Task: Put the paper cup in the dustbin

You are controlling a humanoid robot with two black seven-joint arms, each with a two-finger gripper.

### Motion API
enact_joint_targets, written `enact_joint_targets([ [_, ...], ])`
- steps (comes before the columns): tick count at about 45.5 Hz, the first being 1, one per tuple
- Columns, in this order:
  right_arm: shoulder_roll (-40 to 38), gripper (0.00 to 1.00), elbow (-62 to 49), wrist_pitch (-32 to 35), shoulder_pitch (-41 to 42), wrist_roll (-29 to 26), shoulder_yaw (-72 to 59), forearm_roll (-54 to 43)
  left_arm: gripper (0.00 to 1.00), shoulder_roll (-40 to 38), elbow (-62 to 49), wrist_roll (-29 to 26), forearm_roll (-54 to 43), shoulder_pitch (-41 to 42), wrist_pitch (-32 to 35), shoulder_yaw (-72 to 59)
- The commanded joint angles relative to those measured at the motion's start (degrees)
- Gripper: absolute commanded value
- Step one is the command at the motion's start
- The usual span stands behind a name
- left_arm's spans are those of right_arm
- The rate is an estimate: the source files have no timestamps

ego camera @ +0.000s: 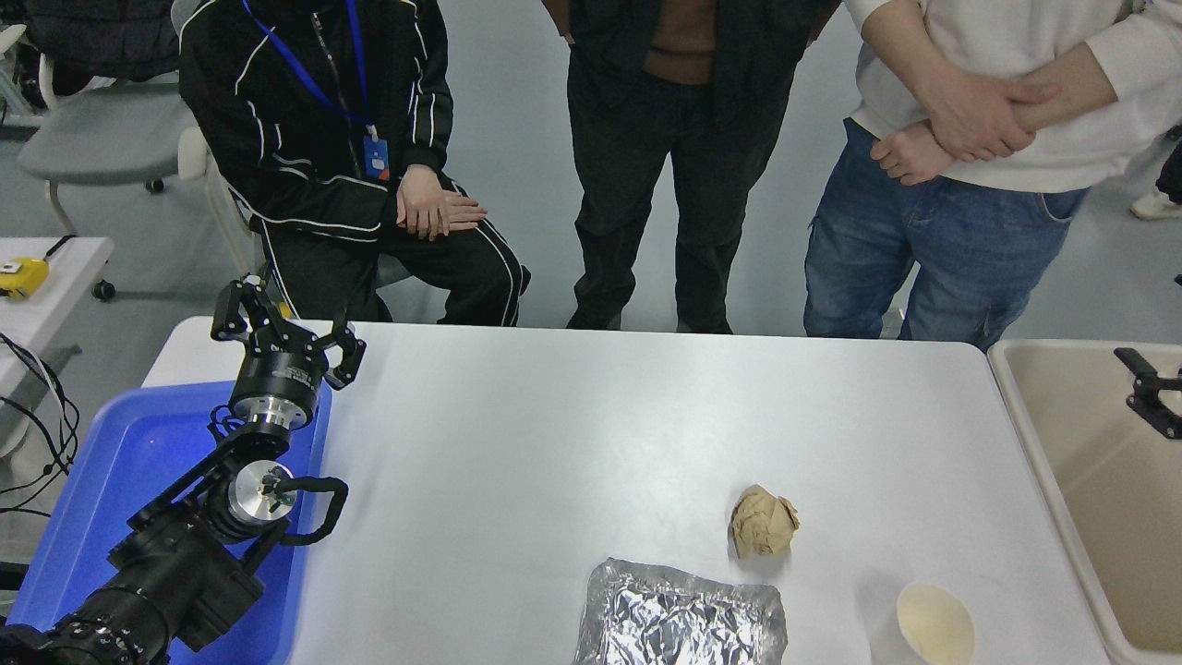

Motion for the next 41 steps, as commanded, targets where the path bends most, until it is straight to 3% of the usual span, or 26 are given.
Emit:
enact_joint_targets([
  [1,-5.8,1.0,7.6,-0.1,3.8,0.3,-4.8,-19.9,1.0,0.0,0.0,0.0,-0.1,0.0,0.0,0.0],
  [24,-8.9,1.0,27.2,-0.1,13.6,0.5,-5.8,-55.2,1.0,0.0,0.0,0.0,0.0,0.0,0.0,0.0],
  [34,-9.2,1.0,40.6,-0.3,17.0,0.6,-15.5,-75.4,1.0,0.0,0.0,0.0,-0.1,0.0,0.0,0.0],
  [41,-11.6,1.0,42.2,-0.9,15.9,0.6,-20.9,-80.0,1.0,0.0,0.0,0.0,-0.1,0.0,0.0,0.0],
])
